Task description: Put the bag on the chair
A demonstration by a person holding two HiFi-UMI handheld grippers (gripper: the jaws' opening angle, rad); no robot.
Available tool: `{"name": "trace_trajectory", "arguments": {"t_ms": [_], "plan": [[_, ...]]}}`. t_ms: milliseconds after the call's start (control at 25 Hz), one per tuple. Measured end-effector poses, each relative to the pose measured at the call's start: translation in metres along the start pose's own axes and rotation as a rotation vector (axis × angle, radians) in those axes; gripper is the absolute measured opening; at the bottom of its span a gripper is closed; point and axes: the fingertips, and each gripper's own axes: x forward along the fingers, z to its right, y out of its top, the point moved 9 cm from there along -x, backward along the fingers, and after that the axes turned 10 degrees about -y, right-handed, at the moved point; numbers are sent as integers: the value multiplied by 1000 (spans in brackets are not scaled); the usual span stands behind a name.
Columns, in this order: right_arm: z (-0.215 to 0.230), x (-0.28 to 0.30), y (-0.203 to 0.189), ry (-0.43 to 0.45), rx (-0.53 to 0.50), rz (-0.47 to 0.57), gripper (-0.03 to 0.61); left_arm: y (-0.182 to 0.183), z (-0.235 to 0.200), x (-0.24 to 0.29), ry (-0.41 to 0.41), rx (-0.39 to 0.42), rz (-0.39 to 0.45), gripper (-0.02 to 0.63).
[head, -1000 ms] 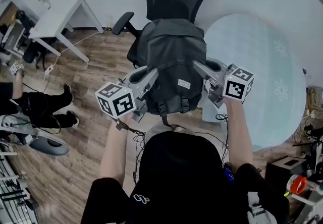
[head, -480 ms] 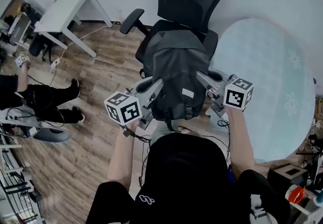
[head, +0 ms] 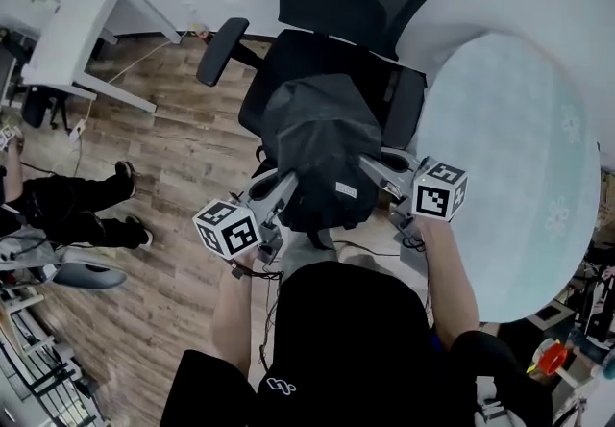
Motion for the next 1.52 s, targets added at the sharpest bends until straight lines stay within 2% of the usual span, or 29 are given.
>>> {"name": "trace_trajectory", "arguments": {"t_ms": [280,360,480,720,840,1000,1200,1280,1400,1480,1520], "plan": [[53,73,49,-51,127,30,38,75,-89,45,-30,-48,-66,49],[69,86,61,-83,163,57,38,96,-112,65,-33,-27,-103,49],[94,105,84,-130,191,97,38,130,-140,99,-12,60,-161,49],[156,104,130,-237,202,140,38,167,-176,187,-41,75,-185,51],[193,104,149,-263,208,154,38,179,-197,234,0,55,-172,51],[237,110,158,-306,225,128,40,176,-225,281,66,-30,-149,54],[289,109,155,-346,335,145,41,170,-253,338,127,-66,-161,58],[298,116,161,-336,361,157,49,176,-260,351,189,-58,-153,61],[301,121,161,-363,337,140,62,176,-264,360,272,-18,-194,83],[298,118,157,-408,312,128,94,174,-263,351,287,-12,-224,134],[294,114,156,-427,295,129,139,173,-260,344,289,-12,-234,168]]}}
